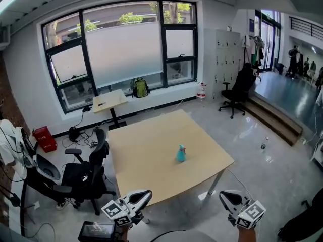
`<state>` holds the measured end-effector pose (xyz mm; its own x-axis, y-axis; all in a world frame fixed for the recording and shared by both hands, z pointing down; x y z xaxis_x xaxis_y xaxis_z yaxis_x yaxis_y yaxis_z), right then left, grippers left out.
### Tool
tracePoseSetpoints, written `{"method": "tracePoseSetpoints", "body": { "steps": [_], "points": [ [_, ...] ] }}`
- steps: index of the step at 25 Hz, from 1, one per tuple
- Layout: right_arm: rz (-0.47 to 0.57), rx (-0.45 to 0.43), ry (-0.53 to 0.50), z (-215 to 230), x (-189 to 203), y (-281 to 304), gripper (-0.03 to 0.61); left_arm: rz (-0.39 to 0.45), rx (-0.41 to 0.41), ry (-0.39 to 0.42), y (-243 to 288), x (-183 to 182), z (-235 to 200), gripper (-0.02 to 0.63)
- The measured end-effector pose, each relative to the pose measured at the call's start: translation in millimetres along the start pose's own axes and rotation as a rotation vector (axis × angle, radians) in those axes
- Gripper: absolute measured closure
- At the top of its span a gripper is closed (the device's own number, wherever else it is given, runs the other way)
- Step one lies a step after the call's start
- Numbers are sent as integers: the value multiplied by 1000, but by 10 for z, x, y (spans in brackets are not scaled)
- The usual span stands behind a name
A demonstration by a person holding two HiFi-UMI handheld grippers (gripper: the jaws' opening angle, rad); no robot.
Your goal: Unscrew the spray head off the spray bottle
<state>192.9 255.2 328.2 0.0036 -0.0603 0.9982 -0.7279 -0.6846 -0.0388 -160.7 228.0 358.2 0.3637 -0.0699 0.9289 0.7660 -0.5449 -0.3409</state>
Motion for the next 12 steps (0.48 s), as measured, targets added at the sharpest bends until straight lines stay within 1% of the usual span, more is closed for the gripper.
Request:
{"method": "tracePoseSetpoints", "body": {
  "steps": [4, 12],
  "points": [
    [-1, -4, 12, -59, -3, -2, 574, -14, -19, -25, -51, 35, 22, 611],
    [19, 11, 34, -75, 56, 77, 574, -28, -11, -38, -51, 65, -48, 611]
  ]
}}
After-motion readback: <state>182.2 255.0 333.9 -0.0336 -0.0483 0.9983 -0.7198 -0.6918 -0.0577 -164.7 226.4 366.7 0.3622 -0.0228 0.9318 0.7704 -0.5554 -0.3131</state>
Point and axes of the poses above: the fingertips, and each gripper's own axes: y forward along the fingers, z to its right, x out of its underside, the point moved 6 cm from there along -y, backward along the fingers, and after that the axes turned 7 degrees about z, right-handed, at the moved point
